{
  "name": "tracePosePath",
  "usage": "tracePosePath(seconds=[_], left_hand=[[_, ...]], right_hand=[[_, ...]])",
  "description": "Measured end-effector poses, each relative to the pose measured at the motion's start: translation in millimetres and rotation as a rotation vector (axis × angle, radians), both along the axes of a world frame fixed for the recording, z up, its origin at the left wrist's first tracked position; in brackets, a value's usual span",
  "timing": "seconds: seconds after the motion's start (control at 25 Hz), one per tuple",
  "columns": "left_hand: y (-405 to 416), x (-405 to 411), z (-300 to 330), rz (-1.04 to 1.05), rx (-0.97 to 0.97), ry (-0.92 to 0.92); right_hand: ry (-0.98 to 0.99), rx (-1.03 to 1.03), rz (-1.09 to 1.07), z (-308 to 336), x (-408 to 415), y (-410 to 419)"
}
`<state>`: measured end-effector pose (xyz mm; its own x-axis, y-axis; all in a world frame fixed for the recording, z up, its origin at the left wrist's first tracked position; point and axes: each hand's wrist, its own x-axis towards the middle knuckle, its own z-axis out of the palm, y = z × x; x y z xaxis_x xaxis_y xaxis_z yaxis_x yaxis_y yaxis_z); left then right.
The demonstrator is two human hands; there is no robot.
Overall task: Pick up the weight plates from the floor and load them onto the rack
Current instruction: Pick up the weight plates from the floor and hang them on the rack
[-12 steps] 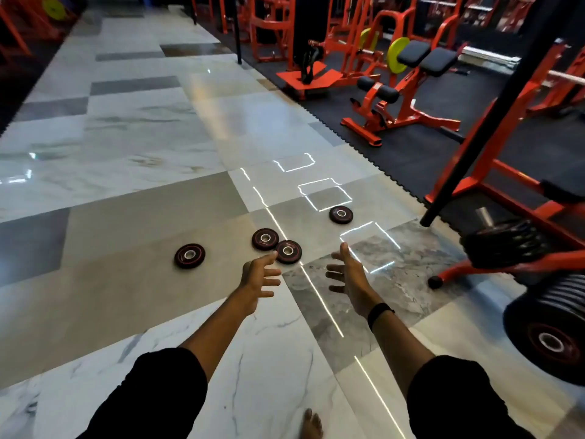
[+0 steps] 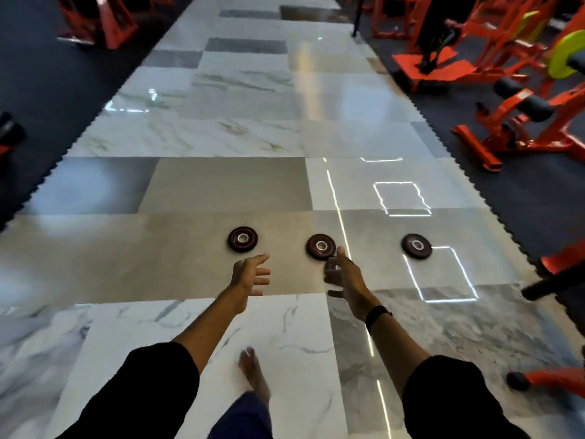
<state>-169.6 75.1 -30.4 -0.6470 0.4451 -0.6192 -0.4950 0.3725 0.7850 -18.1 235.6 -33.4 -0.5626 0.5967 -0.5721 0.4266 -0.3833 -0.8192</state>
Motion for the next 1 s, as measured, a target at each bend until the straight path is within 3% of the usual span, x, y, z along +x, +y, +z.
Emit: tracePosePath(seconds=[0.44,0.76,1.0], left_hand=[[45,-241,-35,0.273,-0.007,-0.047],[100,-342,-51,0.31,-0.037,-0.098],[167,-406,-106,0.342,-0.132,-0.128]], right_hand=[[-0.105,0.012,0.269,-21,-270,76],[-0.152,-0.005,0.365,-46,-386,126],[-0.202,-0.094,0.415,-109,-465,187]])
